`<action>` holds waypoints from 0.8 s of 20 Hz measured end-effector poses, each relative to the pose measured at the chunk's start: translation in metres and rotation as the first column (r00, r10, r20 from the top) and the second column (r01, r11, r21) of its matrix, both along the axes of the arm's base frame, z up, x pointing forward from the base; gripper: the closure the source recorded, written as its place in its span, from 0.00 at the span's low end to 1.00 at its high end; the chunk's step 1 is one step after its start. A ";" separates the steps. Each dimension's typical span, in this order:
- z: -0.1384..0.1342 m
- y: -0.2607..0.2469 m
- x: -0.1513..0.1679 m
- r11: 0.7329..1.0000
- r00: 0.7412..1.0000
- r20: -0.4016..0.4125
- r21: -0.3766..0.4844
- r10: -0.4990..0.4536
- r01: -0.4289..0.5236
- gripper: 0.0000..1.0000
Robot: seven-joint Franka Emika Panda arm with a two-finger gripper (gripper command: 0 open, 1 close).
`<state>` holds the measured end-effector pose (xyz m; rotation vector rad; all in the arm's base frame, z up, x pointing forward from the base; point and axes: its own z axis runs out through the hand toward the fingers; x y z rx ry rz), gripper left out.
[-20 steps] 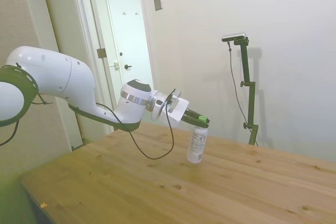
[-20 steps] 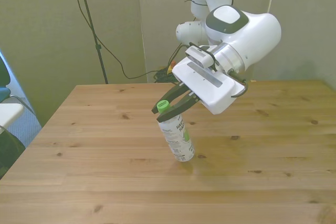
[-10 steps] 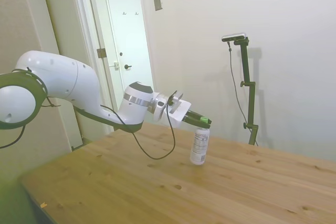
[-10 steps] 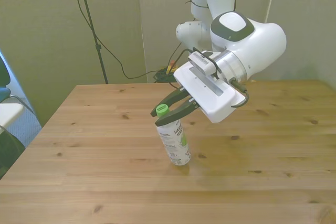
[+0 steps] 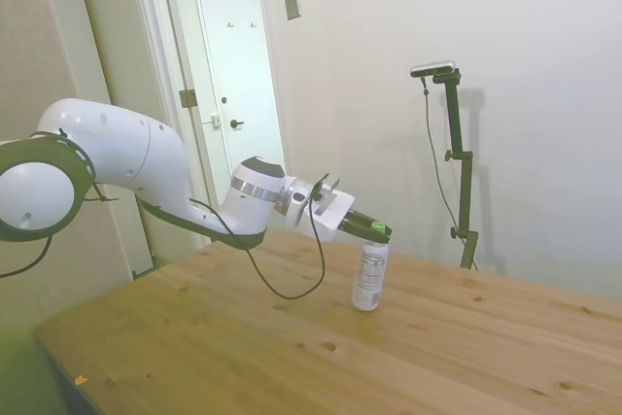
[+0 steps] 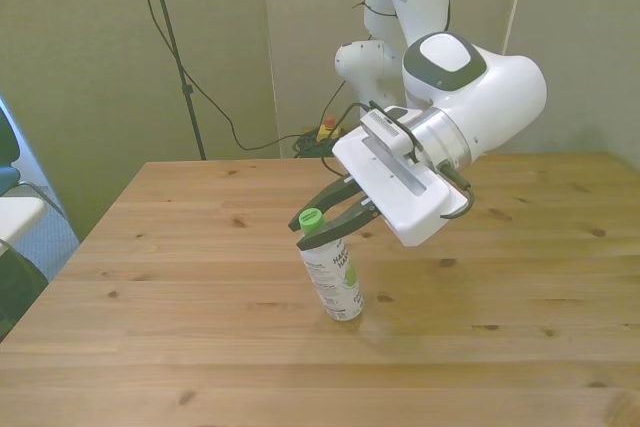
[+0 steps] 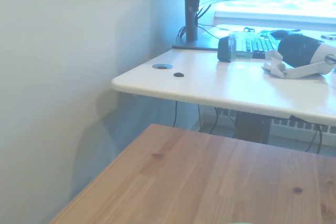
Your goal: Stand the water bottle
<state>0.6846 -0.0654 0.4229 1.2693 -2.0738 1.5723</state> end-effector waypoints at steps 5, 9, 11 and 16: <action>0.002 -0.001 0.000 1.000 1.000 0.002 -0.002 -0.005 0.005 0.00; 0.004 -0.003 0.001 1.000 1.000 0.006 -0.003 -0.009 0.009 0.00; 0.004 -0.005 0.000 1.000 1.000 0.007 -0.002 -0.012 0.012 0.00; 0.012 -0.011 -0.004 0.999 1.000 -0.010 0.039 -0.017 0.018 0.00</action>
